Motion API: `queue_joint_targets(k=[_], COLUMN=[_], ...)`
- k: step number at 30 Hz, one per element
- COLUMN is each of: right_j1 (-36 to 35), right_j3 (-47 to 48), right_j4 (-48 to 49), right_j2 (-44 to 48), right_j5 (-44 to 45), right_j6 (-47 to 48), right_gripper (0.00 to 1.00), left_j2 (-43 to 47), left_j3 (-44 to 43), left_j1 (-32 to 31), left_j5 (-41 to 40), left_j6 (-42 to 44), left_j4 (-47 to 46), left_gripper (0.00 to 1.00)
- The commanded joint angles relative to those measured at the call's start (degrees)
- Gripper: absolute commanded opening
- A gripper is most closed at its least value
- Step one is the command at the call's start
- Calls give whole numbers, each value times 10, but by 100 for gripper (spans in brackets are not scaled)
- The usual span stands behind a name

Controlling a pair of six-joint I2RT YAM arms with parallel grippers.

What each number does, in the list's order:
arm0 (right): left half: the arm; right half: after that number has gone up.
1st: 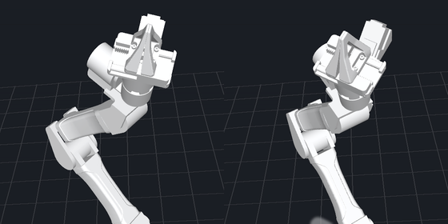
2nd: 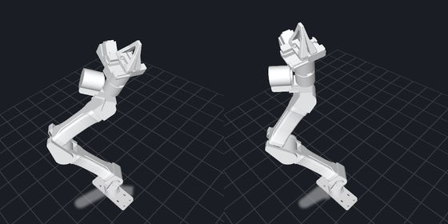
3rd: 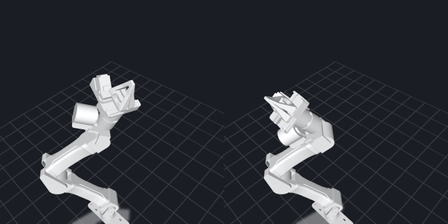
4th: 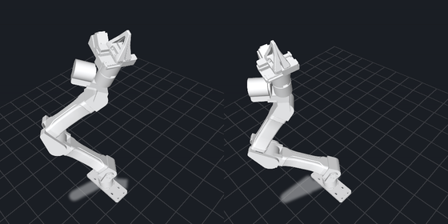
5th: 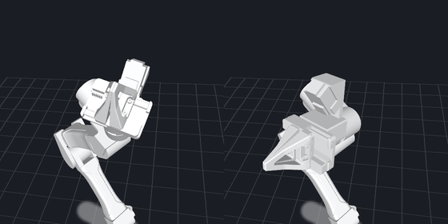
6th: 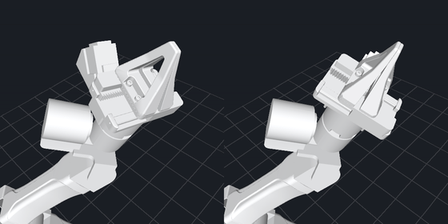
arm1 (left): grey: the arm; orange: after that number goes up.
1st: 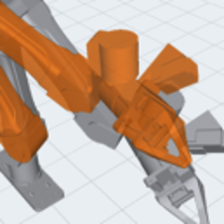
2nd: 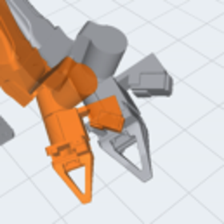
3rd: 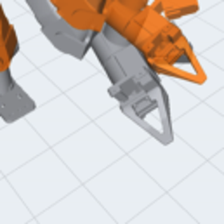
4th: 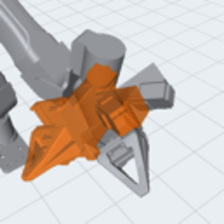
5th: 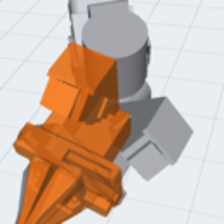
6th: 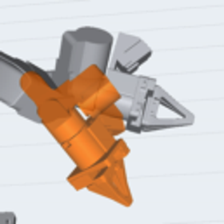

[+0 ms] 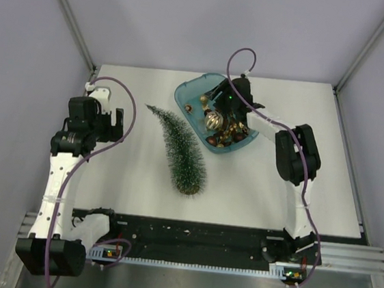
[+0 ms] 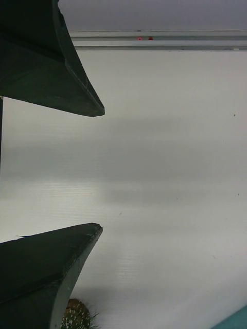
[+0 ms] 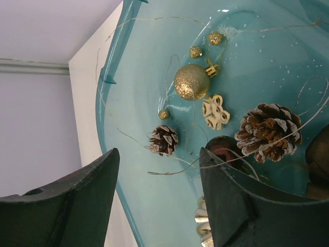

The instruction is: Decorate the small christmas tree

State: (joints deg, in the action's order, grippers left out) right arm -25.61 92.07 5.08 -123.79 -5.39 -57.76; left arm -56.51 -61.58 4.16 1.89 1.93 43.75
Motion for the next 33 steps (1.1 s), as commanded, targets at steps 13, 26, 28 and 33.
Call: queue_joint_targets(k=[13, 26, 28, 33], right_j1=[6, -2, -10, -28], right_j3=[19, 15, 19, 27], right_j4=[61, 63, 60, 53], right_j2=[17, 87, 111, 173], right_j5=[52, 80, 82, 77], right_j6=[-8, 80, 108, 176], right_gripper=[26, 0, 0, 0], left_j2=[23, 30, 32, 38], left_j3=[2, 4, 3, 3], left_j1=[3, 2, 3, 3], left_j5=[-11, -6, -3, 4], left_j6=[10, 4, 3, 1], left_j4=[-26, -24, -24, -23], left_gripper=[90, 90, 90, 90])
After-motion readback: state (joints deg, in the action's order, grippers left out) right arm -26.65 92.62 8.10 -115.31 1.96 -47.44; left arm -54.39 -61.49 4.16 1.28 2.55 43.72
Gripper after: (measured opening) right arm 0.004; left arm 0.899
